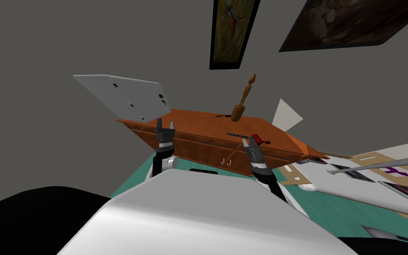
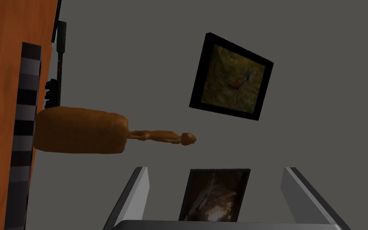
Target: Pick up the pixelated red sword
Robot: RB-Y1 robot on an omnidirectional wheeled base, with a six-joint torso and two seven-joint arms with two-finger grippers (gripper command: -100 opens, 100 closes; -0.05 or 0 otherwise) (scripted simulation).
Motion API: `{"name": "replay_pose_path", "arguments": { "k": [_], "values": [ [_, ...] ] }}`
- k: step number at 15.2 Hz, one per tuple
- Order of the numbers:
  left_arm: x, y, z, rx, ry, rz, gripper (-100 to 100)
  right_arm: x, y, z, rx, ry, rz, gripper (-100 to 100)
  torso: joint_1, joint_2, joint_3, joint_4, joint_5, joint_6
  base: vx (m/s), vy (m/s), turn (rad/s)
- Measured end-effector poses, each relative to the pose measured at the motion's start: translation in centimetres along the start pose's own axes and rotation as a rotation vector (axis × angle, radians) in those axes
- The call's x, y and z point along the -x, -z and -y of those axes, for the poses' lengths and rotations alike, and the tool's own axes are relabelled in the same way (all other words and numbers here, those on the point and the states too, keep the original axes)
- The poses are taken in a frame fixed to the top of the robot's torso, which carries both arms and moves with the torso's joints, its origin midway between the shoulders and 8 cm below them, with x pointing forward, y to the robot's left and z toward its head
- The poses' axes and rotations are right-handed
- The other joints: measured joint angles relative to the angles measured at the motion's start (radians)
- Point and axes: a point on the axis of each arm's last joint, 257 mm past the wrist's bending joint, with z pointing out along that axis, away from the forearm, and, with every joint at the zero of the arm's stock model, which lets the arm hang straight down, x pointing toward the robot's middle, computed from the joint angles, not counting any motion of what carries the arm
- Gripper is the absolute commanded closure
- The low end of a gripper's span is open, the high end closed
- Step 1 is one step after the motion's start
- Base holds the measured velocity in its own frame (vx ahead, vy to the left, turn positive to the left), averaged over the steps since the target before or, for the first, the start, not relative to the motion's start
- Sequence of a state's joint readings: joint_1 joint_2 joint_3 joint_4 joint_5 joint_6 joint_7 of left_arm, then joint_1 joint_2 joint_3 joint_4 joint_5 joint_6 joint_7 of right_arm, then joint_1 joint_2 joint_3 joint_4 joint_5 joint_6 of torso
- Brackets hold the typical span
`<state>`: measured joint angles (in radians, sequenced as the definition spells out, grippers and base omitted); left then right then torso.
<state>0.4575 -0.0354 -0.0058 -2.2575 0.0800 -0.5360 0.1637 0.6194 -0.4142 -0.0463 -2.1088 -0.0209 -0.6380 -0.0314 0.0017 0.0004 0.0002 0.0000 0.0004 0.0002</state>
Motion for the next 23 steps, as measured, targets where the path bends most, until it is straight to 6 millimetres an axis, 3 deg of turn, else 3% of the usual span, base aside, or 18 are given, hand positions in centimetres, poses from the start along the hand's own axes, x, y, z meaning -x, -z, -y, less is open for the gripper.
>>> {"name": "replay_pose_path", "arguments": {
  "k": [11, 23],
  "values": [
    [0.0, 0.0, 0.0, 0.000, 0.000, 0.000, 0, -0.8, 2.7, 3.3, -0.077, 0.171, -0.229, -100, 0.000, 0.000, 0.000, 0.000, 0.000, 0.000, -0.003, 0.024, -0.022],
    [0.0, 0.0, 0.0, 0.000, 0.000, 0.000, 0, 0.0, 6.4, 7.0, -0.162, 0.366, -0.498, -100, 0.000, -0.001, 0.000, 0.000, 0.000, 0.000, -0.002, 0.027, -0.025]
  ]
}}
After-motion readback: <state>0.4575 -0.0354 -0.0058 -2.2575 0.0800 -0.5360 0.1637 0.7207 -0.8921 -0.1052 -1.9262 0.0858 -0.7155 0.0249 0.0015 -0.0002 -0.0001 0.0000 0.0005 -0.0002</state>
